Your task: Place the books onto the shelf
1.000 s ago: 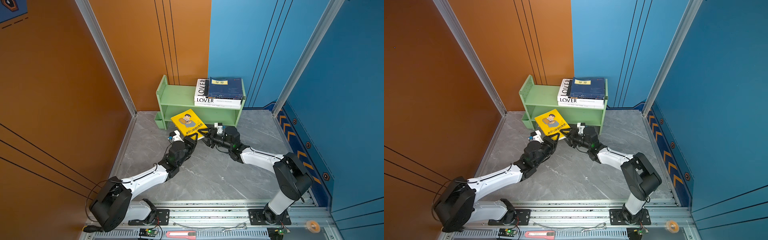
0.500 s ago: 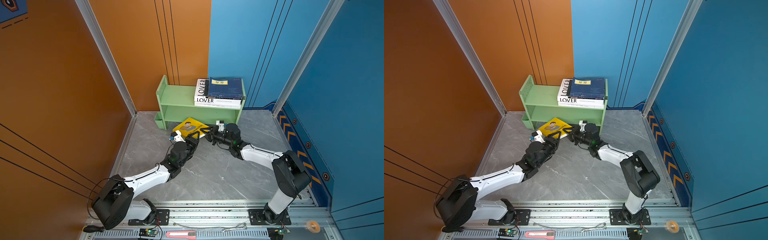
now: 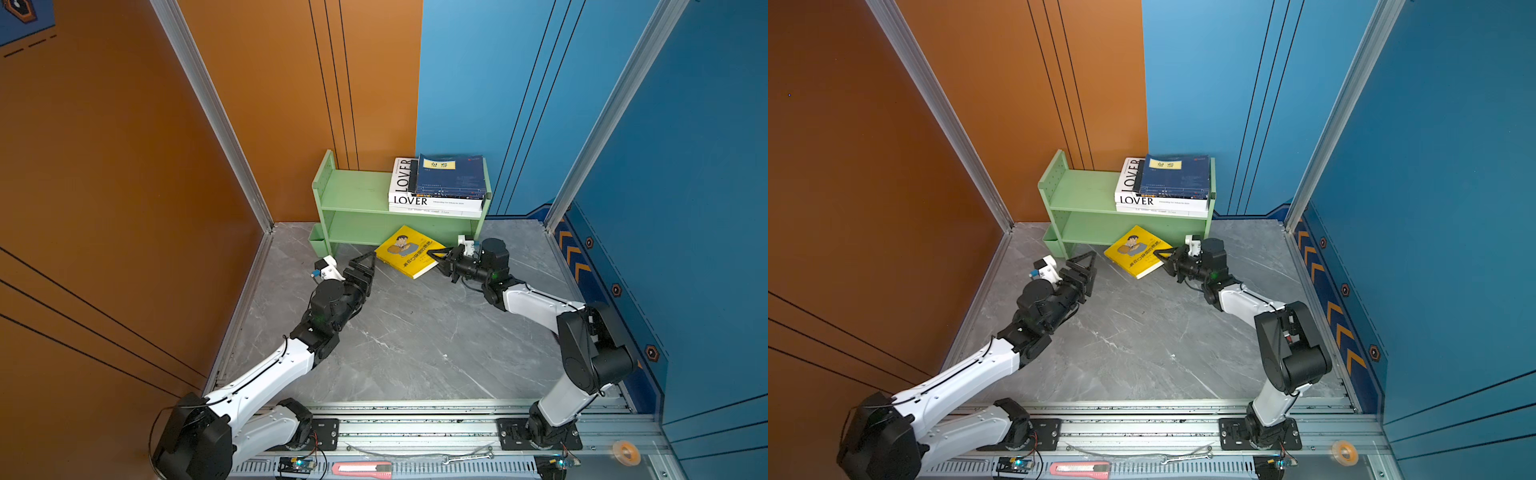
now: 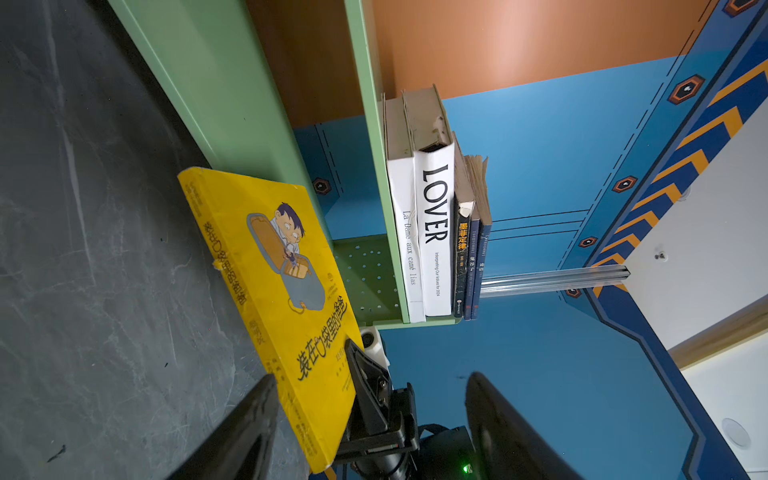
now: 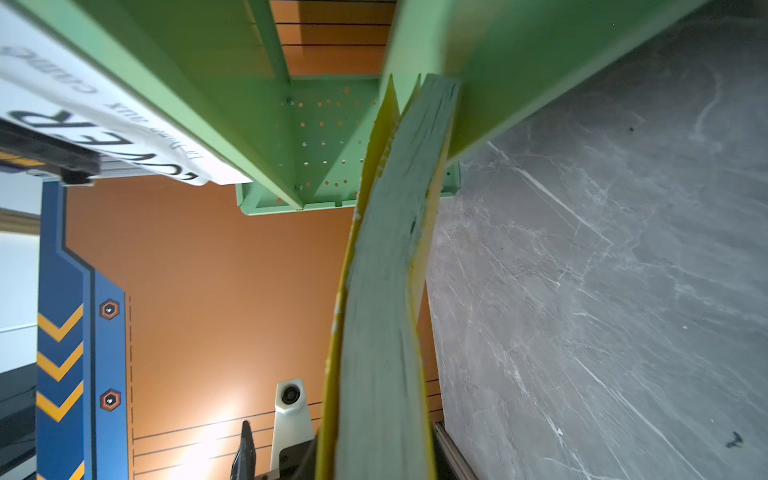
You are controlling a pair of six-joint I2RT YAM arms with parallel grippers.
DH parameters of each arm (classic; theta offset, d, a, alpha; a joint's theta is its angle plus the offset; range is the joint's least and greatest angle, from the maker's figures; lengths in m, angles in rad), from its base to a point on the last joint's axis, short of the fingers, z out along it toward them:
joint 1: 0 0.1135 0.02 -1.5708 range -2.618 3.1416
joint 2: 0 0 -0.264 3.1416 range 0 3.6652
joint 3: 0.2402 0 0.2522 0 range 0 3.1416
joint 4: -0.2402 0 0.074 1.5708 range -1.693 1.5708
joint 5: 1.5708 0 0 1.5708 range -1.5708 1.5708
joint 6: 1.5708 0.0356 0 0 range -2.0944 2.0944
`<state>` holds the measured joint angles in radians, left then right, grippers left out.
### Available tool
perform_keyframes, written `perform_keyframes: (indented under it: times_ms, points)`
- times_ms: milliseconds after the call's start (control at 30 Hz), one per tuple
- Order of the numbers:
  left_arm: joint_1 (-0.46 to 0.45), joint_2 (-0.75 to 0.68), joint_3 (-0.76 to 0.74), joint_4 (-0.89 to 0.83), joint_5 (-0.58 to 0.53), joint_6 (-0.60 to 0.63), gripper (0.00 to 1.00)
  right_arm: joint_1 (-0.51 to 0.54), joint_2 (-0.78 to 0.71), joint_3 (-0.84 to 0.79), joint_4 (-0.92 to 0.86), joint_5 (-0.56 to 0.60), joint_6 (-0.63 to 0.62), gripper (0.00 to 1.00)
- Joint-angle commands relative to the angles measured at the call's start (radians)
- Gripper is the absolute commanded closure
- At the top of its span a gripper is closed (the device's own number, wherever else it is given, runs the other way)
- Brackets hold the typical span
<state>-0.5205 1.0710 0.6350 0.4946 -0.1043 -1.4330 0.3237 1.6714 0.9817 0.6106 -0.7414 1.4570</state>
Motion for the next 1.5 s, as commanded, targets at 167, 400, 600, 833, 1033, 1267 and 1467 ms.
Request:
perform_keyframes:
  times_ms: [167, 400, 600, 833, 1033, 1267, 1467]
  points:
    - [0.070, 0.021, -0.003, -0.089, 0.228, 0.028, 0.28, -0.030, -0.039, -0.001, 0.354, -0.160, 0.075, 0.82]
    - [0.101, 0.142, 0.011, 0.112, 0.302, 0.005, 0.31, -0.041, 0.006, 0.001, 0.531, -0.188, 0.205, 0.82]
    - [0.104, 0.212, 0.054, 0.226, 0.325, 0.015, 0.32, -0.044, 0.004, -0.008, 0.518, -0.205, 0.195, 0.82]
    - [0.113, 0.194, 0.055, 0.234, 0.315, 0.032, 0.34, -0.049, -0.002, -0.015, 0.469, -0.209, 0.158, 0.82]
    - [0.151, 0.206, 0.047, 0.218, 0.323, 0.020, 0.34, -0.050, 0.000, -0.003, 0.463, -0.242, 0.159, 0.82]
    - [0.168, 0.273, 0.111, 0.216, 0.340, 0.041, 0.37, -0.053, 0.002, -0.010, 0.446, -0.271, 0.158, 0.82]
    - [0.168, 0.352, 0.168, 0.225, 0.359, 0.044, 0.46, -0.058, 0.003, -0.005, 0.451, -0.277, 0.158, 0.82]
